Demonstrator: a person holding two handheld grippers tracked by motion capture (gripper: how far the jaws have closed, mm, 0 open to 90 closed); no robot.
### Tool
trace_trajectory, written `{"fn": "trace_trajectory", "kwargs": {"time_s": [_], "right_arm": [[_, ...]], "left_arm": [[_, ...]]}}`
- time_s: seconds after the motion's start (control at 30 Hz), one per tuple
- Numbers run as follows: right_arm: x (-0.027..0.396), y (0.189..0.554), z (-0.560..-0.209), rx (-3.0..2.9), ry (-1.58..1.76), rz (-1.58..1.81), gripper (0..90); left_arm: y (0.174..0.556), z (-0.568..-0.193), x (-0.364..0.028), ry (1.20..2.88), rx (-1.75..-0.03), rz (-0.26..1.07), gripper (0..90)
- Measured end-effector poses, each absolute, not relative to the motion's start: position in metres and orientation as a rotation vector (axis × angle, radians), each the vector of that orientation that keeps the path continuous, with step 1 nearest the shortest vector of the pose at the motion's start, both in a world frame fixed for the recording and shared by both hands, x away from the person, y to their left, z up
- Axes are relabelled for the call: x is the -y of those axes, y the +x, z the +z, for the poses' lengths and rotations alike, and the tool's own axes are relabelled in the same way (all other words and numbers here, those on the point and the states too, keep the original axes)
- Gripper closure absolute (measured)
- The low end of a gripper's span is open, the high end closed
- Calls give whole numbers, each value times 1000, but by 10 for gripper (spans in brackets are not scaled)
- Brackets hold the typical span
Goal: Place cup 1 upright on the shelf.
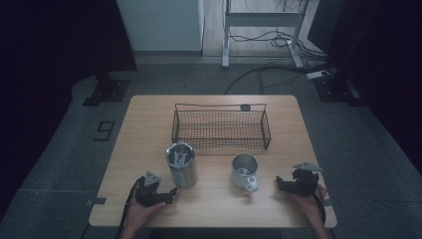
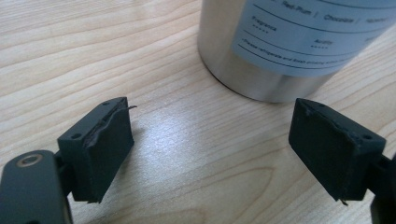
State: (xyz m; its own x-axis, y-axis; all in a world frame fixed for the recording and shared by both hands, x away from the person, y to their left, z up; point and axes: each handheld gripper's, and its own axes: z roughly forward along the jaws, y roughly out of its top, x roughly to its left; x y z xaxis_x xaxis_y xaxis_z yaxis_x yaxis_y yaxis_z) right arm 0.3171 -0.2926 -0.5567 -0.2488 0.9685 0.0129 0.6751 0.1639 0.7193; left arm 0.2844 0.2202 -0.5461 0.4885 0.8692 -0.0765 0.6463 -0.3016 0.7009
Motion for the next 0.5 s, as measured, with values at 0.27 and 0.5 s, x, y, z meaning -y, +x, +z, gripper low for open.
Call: {"fn": "trace_trajectory", "kwargs": {"time_s": [0.27,0.5], "right_arm": [[293,317,-557,-1992,1554,858,20],[292,315,-556,-1981,1561,856,34]], "left_arm": [[286,-542,-224,2023,-1244,420,138],[278,-527,-223,1983,-1191,410,126]]}}
